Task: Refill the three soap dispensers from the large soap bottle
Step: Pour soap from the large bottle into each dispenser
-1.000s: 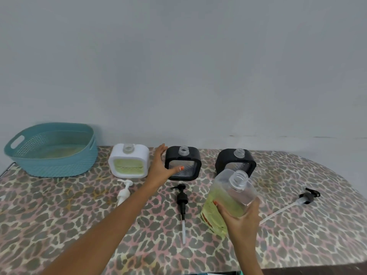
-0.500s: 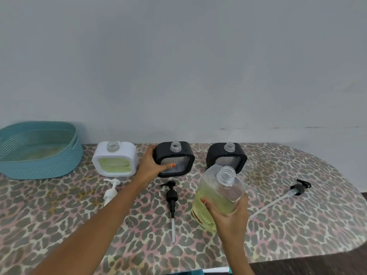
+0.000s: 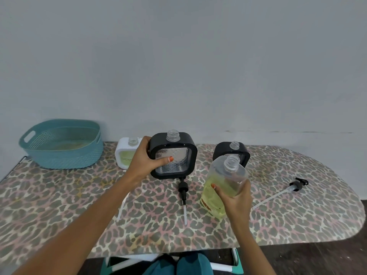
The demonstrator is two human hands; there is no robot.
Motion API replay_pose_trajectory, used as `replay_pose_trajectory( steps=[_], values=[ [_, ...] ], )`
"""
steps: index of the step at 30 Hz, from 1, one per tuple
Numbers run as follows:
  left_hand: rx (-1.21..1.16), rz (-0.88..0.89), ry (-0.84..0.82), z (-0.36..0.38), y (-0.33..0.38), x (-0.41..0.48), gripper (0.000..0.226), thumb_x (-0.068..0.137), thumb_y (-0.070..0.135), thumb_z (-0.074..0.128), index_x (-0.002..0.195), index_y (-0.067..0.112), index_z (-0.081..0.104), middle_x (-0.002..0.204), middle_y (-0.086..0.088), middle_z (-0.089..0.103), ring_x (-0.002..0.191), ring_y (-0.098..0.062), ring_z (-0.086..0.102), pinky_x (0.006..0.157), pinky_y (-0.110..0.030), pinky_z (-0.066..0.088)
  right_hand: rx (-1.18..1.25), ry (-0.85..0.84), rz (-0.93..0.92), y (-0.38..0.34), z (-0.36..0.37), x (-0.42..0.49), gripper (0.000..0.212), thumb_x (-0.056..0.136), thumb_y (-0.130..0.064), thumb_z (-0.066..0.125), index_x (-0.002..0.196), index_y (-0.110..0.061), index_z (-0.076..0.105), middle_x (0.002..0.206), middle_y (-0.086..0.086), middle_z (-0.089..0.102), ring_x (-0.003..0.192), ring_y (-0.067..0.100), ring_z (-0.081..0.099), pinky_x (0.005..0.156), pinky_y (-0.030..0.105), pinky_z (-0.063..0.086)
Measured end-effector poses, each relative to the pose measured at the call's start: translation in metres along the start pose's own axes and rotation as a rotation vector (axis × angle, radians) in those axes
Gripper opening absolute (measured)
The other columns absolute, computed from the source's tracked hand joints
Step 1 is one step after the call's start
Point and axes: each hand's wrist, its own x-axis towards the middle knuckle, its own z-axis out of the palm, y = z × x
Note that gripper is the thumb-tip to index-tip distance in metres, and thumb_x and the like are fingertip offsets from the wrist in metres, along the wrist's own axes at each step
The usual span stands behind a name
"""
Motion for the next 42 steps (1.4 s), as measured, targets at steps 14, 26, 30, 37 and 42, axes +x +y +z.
replay_pose_trajectory(
  steps=[14, 26, 30, 37, 42],
  values=[
    [-0.019, 0.018, -0.156, -0.043, 0.010, -0.063, 0.083, 0.032, 0.073, 0.075, 0.101, 0.032, 0.052, 0.098, 0.015, 0.066, 0.092, 0.007, 0.061, 0.075, -0.005, 0.046, -0.354, -0.170, -0.451, -0.051, -0.029, 0.004, 0.064, 0.054, -0.030, 0.087, 0.103, -0.006, 0.054, 0.086, -0.008, 0.054, 0.072, 0.005, 0.054, 0.062, 0.001, 0.039],
    [-0.063, 0.023, -0.325, -0.034, 0.012, -0.076, 0.073, 0.039, 0.067, 0.078, 0.098, 0.029, 0.057, 0.094, 0.019, 0.068, 0.090, -0.002, 0.065, 0.076, -0.009, 0.048, -0.625, -0.201, -0.958, -0.096, -0.036, 0.020, 0.058, 0.065, -0.055, 0.055, 0.108, -0.016, 0.045, 0.088, 0.011, 0.070, 0.072, 0.025, 0.068, 0.064, 0.023, 0.046],
    [-0.014, 0.046, -0.335, -0.033, 0.011, -0.076, 0.070, 0.042, 0.069, 0.075, 0.097, 0.030, 0.057, 0.097, 0.011, 0.067, 0.090, -0.003, 0.064, 0.078, -0.010, 0.048, -0.696, -0.196, -1.070, -0.101, -0.034, 0.022, 0.054, 0.068, -0.055, 0.051, 0.105, -0.016, 0.047, 0.085, 0.007, 0.071, 0.069, 0.022, 0.067, 0.056, 0.021, 0.049],
    [0.055, 0.075, -0.365, -0.030, 0.003, -0.074, 0.080, 0.043, 0.073, 0.072, 0.103, 0.022, 0.057, 0.100, 0.001, 0.067, 0.092, -0.007, 0.064, 0.084, -0.020, 0.051, -0.810, -0.210, -1.167, -0.098, -0.032, 0.029, 0.050, 0.072, -0.055, 0.050, 0.103, -0.015, 0.050, 0.088, 0.004, 0.072, 0.068, 0.021, 0.068, 0.056, 0.022, 0.049],
    [0.050, 0.072, -0.368, -0.027, 0.002, -0.074, 0.076, 0.043, 0.072, 0.073, 0.099, 0.022, 0.058, 0.094, 0.005, 0.067, 0.088, -0.006, 0.064, 0.082, -0.020, 0.051, -0.853, -0.242, -1.176, -0.096, -0.033, 0.034, 0.046, 0.072, -0.048, 0.051, 0.105, -0.015, 0.049, 0.090, 0.005, 0.072, 0.071, 0.025, 0.069, 0.058, 0.028, 0.051]
  ],
)
